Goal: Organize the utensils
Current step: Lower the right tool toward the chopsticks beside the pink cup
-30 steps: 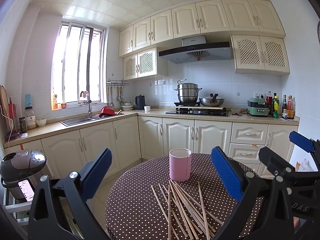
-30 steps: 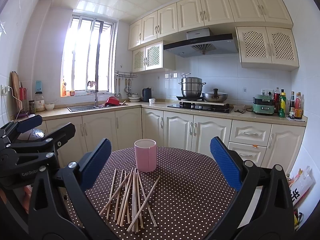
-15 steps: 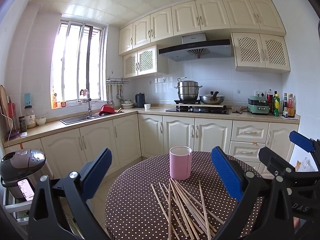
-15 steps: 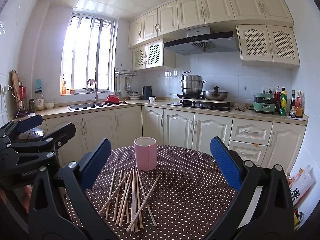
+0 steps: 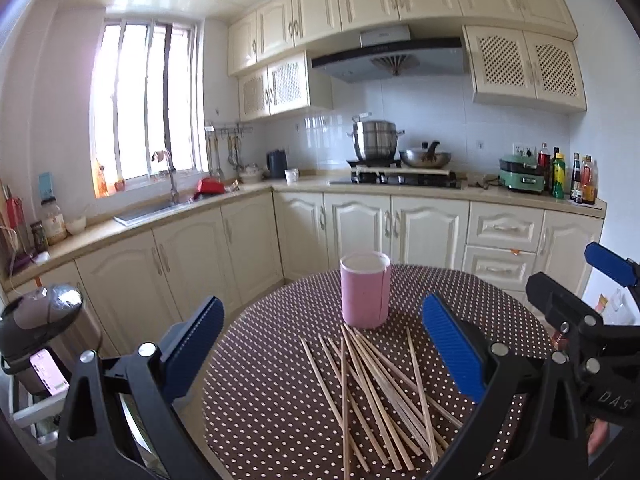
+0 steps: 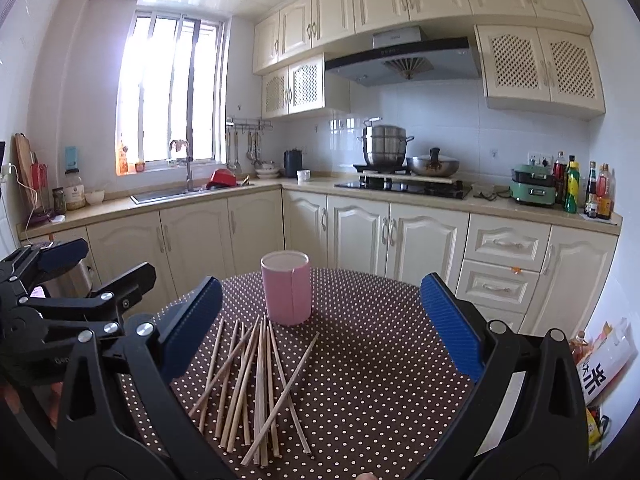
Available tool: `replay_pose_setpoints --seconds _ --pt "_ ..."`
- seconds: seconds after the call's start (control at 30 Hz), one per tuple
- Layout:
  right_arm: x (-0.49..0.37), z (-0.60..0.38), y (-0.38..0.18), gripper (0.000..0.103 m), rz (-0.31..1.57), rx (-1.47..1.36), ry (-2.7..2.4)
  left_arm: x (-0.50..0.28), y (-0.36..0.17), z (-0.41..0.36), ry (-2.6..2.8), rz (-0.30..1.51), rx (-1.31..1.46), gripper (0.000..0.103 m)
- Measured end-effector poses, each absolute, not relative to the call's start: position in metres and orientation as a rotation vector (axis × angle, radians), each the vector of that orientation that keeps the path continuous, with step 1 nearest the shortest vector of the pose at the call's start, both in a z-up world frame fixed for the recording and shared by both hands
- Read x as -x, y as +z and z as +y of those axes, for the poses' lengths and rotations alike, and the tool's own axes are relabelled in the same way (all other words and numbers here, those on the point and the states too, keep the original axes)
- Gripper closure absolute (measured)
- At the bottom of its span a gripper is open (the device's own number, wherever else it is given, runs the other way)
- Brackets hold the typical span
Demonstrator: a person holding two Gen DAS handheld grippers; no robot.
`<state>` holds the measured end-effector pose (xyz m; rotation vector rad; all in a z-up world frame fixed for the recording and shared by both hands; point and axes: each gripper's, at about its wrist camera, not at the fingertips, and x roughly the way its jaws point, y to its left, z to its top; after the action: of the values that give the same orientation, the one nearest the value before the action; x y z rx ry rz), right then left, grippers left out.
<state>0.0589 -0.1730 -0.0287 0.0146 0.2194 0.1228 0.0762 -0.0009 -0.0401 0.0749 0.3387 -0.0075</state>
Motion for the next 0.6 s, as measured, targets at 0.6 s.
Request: replay_pose_setpoints --seconds 0.6 --pt "-0.152 -0.18 -0.114 0.011 0.557 -0.034 0.196 -0.192 -0.158 0.025 -0.056 0.784 -0.035 0.037"
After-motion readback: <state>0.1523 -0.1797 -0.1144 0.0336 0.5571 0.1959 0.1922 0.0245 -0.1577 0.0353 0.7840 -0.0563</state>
